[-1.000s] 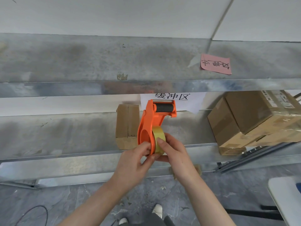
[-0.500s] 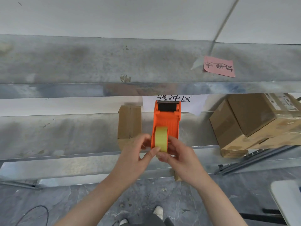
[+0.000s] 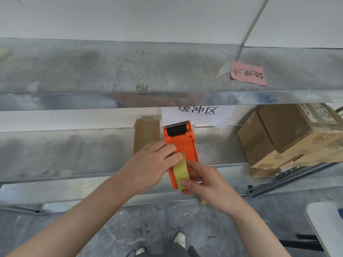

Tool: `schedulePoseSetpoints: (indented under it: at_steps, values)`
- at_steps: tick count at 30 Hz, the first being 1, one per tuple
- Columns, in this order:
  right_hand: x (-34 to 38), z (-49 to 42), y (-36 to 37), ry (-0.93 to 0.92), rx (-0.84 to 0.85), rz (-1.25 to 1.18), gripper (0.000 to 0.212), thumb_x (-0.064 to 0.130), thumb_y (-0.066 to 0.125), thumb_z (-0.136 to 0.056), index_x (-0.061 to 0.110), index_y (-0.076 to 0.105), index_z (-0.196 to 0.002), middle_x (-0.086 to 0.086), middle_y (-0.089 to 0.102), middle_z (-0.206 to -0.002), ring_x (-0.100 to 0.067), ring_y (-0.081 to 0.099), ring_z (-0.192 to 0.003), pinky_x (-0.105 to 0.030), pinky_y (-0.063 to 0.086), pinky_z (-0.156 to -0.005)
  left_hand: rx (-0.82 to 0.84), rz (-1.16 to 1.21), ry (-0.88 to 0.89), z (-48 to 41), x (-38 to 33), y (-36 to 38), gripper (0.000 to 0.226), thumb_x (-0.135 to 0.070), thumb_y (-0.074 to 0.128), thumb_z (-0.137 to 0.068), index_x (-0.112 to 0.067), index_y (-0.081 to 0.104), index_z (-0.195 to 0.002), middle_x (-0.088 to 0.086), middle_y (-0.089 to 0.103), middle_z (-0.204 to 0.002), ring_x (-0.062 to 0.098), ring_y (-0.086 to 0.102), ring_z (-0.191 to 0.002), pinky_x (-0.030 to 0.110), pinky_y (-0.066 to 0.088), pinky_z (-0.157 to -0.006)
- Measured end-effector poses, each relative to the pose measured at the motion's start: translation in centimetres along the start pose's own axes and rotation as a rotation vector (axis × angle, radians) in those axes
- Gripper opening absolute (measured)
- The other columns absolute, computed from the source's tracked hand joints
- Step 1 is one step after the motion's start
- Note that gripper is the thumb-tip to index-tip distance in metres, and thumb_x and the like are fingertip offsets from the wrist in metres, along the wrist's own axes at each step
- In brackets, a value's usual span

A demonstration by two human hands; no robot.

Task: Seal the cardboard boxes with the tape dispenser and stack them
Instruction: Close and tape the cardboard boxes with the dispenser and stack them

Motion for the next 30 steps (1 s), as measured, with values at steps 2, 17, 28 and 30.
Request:
schedulePoseSetpoints:
  at_steps: [2,17,28,30]
  values:
    - [0.1,0.1,0.1,-0.002,0.002,0.03,0.028,0.008,0.064,-0.092,0.008,0.058,-0.12,-0.02,0.069,-0.099,-0.032,0.066,-0.095,-0.042,0.06,-0.079,0.031,0.038,-0.011,0.2,0.2,0.5,0.044,-0.003,0.067,-0.074,-0.023,0.046,-0.106,-0.004,0.055,-0.098,0.013,0.042,-0.088,0.029,0.049,-0.071]
    - [-0.4,0.6,0.2,0.024,0.0,0.045,0.031,0.022,0.064,-0.085,0.018,0.062,-0.116,-0.008,0.07,-0.099,-0.027,0.066,-0.096,-0.051,0.055,-0.083,0.012,0.169,-0.162,0.9,0.3,1.9,0.034,0.012,0.053,-0.073,-0.015,0.041,-0.089,0.002,0.045,-0.086,0.015,0.04,-0.073,0.03,0.044,-0.06]
    - [1.1,1.3,-0.5,-0.043,-0.131,-0.36,0.024,0.026,0.055,-0.088,0.023,0.068,-0.108,-0.01,0.07,-0.103,-0.025,0.067,-0.094,-0.042,0.057,-0.086,-0.158,1.036,-0.89,4.7,-0.5,1.7,0.036,-0.072,0.048,-0.077,-0.039,0.045,-0.091,-0.017,0.053,-0.088,0.008,0.053,-0.086,0.023,0.044,-0.077]
    - [1.7,1.4,-0.3,-0.099,-0.173,-0.347,0.021,0.022,0.054,-0.089,0.021,0.068,-0.104,-0.01,0.07,-0.101,-0.025,0.066,-0.093,-0.036,0.057,-0.082,-0.107,1.11,-0.879,4.2,-1.9,2.3,0.037,-0.072,0.056,-0.073,-0.043,0.048,-0.096,-0.014,0.058,-0.098,0.012,0.057,-0.096,0.04,0.049,-0.082]
Point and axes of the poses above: each hand's wrist, its own z-axis away from the middle knuckle, its own y-axis out of the palm, x = y × z, the point moved 9 cm from there along -z, towards the middle knuckle
